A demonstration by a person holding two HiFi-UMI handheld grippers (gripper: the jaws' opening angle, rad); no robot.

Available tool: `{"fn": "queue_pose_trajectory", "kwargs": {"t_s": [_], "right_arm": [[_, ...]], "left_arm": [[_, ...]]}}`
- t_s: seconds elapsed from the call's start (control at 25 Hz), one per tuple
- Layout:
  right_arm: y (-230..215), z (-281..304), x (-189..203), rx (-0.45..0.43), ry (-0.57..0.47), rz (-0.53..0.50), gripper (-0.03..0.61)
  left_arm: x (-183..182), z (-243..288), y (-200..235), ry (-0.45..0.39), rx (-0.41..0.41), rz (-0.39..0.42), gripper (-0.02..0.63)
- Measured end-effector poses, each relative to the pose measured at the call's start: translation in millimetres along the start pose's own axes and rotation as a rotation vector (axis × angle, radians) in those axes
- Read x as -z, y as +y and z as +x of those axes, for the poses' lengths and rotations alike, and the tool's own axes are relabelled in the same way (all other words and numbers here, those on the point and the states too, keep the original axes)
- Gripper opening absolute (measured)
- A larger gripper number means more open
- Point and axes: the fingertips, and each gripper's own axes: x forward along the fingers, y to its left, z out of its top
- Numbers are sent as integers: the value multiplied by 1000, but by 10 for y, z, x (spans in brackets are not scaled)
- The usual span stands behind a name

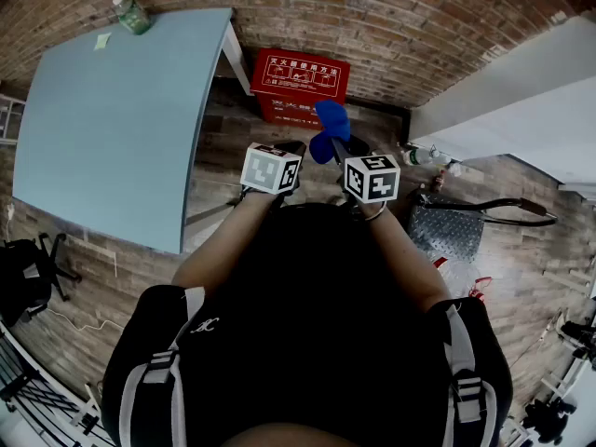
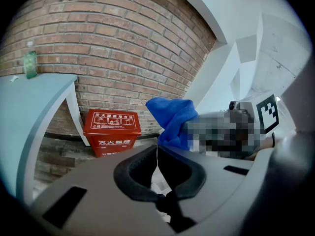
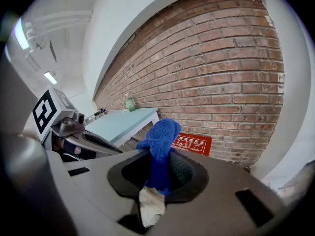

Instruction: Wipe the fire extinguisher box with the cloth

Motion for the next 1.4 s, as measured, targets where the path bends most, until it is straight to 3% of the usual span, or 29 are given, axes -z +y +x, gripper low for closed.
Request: {"fn": "queue_pose_trajectory", "kwargs": {"t_s": [0.6,0.88,1.2,1.4], "right_arm": [[742,442,103,-41,83,-100,83],[682,679,-1,-42,95,-110,83],[92,1364,-666,-14,64,-87,83],[-174,1903,-1286,-70,55,-118,83]], "left_arm": [[227,-410,528,-38,10,-83,11],[159,-299,755,-15,8,-103,11],[-428,-85,1343,-2,-60,-117,11],[-1029,102,1737,-16,-115,-149,11]]}}
